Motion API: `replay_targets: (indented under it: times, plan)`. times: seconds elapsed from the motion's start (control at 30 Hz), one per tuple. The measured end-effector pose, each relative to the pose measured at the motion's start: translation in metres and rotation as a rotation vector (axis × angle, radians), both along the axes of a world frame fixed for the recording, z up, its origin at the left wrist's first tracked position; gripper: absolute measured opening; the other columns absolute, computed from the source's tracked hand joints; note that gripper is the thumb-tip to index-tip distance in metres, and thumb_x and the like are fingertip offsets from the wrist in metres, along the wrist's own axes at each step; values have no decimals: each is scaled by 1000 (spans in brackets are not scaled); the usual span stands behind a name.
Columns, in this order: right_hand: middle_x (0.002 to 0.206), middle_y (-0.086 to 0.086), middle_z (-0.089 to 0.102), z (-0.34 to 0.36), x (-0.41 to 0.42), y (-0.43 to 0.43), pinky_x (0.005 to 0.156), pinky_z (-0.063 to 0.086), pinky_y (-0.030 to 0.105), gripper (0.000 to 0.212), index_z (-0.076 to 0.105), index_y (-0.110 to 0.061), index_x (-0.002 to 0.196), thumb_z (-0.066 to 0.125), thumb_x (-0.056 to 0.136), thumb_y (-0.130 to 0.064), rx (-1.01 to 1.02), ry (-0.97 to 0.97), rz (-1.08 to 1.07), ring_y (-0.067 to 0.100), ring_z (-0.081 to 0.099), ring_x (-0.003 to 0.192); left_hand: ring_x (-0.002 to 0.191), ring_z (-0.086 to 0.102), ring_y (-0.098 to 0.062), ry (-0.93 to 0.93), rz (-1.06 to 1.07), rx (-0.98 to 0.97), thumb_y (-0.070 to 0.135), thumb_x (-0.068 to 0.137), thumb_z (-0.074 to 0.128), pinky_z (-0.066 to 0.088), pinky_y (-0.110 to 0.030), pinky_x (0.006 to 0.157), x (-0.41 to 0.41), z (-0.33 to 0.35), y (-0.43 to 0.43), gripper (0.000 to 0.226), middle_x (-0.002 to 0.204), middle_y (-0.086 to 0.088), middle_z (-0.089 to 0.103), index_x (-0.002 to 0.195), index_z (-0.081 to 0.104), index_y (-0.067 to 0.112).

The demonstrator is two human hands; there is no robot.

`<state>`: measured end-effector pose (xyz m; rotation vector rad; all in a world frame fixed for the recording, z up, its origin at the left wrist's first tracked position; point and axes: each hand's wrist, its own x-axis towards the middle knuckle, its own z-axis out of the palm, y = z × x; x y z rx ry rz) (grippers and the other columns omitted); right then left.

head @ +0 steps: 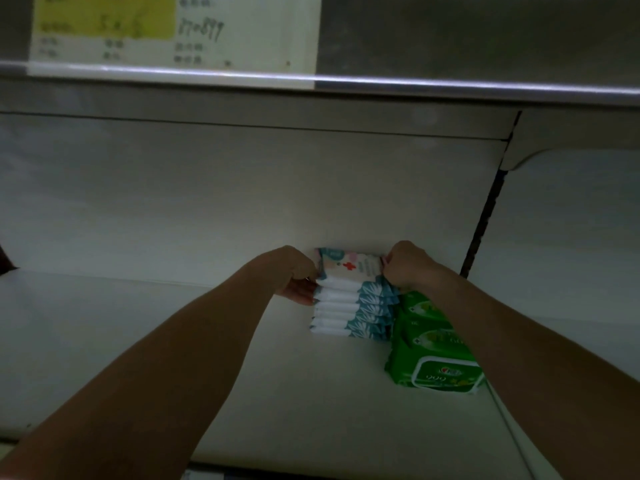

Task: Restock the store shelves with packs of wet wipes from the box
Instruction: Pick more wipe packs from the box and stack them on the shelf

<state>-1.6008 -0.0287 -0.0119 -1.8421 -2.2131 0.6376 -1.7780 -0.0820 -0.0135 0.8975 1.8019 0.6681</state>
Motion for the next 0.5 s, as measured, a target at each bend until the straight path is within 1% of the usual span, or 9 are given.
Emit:
replay_targets:
  times: [0.03, 0.07, 0.17, 0.3, 0.33, 0.4, 0.43, 0.5]
  plan:
    - [65, 5, 43, 0, -1, 0, 44, 33, 21, 33, 41, -13, 62, 54, 91, -3, 9, -2, -1, 13, 41, 54, 64, 57, -22, -6, 12, 1, 3, 97, 53, 54, -38, 83, -2, -1, -1, 20, 58, -12, 64, 77, 55, -3]
    - [65, 5, 42, 0, -2, -1, 44, 32, 21, 33, 41, -13, 63, 54, 91, -3, 20, -7, -3, 13, 40, 54, 64, 58, -22, -8, 20, 3, 1, 96, 53, 53, -38, 85, -4, -3, -1, 20, 59, -12, 64, 77, 55, -3]
    - [66, 5, 41, 1, -4, -2, 45, 31, 21, 32, 40, -13, 64, 55, 90, -2, 36, -27, -7, 13, 40, 55, 65, 58, -22, -10, 34, 7, -3, 94, 55, 52, -37, 88, -7, -6, -3, 18, 73, -15, 60, 76, 56, -3]
    - [66, 4, 42, 3, -5, -4, 44, 31, 21, 32, 40, -13, 64, 56, 90, -3, 40, -63, -5, 13, 40, 55, 65, 57, -23, 18, 14, 14, -3, 94, 54, 51, -38, 89, -7, -4, -2, 16, 74, -15, 59, 77, 56, -4]
    - [66, 4, 42, 3, -4, -4, 43, 31, 21, 32, 41, -13, 64, 56, 90, -4, 42, -68, -2, 13, 40, 54, 65, 58, -25, 24, 8, 19, -2, 94, 54, 52, -40, 89, -6, -2, -1, 14, 75, -17, 59, 81, 56, -5]
    - [64, 4, 42, 5, -3, -5, 43, 30, 22, 33, 41, -12, 62, 56, 90, -5, 49, -78, 6, 13, 40, 53, 66, 60, -28, 46, -2, 39, 7, 96, 54, 56, -42, 80, -4, 3, 2, 14, 78, -20, 60, 87, 55, -3]
    - [63, 4, 41, 6, -3, -6, 43, 30, 22, 34, 40, -12, 61, 56, 90, -5, 57, -87, 7, 13, 39, 52, 67, 60, -29, 49, -8, 45, 14, 98, 53, 55, -44, 75, -3, 5, 2, 18, 80, -20, 60, 87, 53, -1]
    - [62, 3, 39, 7, -1, -8, 43, 28, 22, 36, 38, -14, 60, 54, 90, -4, 77, -106, 12, 13, 38, 52, 70, 61, -32, 28, -25, 47, 26, 98, 53, 54, -45, 72, -2, 9, 2, 26, 84, -21, 60, 90, 51, 2]
